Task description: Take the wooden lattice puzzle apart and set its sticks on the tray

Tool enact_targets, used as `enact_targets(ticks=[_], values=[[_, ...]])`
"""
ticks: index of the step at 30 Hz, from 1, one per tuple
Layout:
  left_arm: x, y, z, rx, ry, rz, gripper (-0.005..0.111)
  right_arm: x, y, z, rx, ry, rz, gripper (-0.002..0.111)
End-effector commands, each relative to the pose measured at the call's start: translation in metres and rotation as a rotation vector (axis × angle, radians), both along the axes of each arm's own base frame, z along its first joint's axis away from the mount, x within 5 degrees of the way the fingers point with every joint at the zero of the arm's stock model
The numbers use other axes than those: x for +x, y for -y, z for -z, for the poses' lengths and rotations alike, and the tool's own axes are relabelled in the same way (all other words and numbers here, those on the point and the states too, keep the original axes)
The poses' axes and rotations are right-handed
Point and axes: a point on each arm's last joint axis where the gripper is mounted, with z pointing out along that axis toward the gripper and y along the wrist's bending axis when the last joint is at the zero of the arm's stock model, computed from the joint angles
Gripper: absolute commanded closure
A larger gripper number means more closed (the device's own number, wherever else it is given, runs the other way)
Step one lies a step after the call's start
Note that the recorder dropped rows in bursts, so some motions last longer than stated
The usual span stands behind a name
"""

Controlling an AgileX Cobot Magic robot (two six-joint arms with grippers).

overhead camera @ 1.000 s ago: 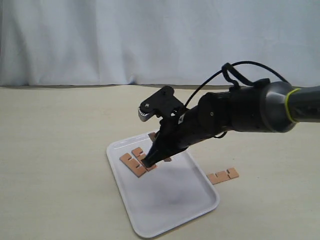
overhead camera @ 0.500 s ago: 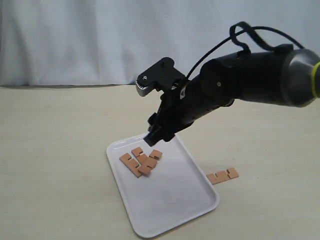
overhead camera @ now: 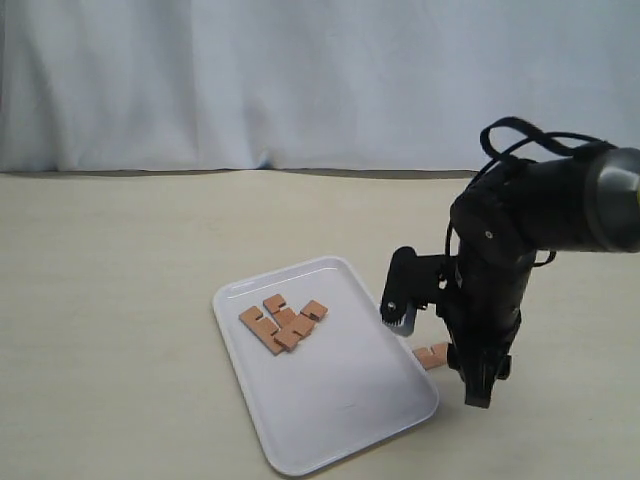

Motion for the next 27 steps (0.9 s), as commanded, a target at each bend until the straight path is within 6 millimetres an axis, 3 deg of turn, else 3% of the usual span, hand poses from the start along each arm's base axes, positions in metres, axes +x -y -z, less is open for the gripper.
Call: enact_targets(ticks=[1, 11, 19, 23, 27], values=[[0.000, 0.000, 0.000, -0.001, 0.005, -0.001, 0.107, 0.003, 0.005, 0.014, -0.042, -0.005, -0.106, 0.052], [0.000, 0.000, 0.000, -0.001, 0.005, -0.001, 0.107, 0.005, 0.010, 0.035, -0.125, -0.073, -0.171, 0.052], [0.000, 0.000, 0.000, -0.001, 0.009, -0.001, 0.107, 0.010, 0.019, 0.023, -0.160, -0.113, -0.118, 0.052], [0.000, 0.000, 0.000, -0.001, 0.009, -0.001, 0.107, 0.017, 0.032, 0.015, -0.089, -0.109, -0.056, 0.052], [0.000, 0.000, 0.000, -0.001, 0.009, -0.001, 0.107, 0.019, 0.040, 0.018, -0.053, -0.121, -0.202, 0.052]])
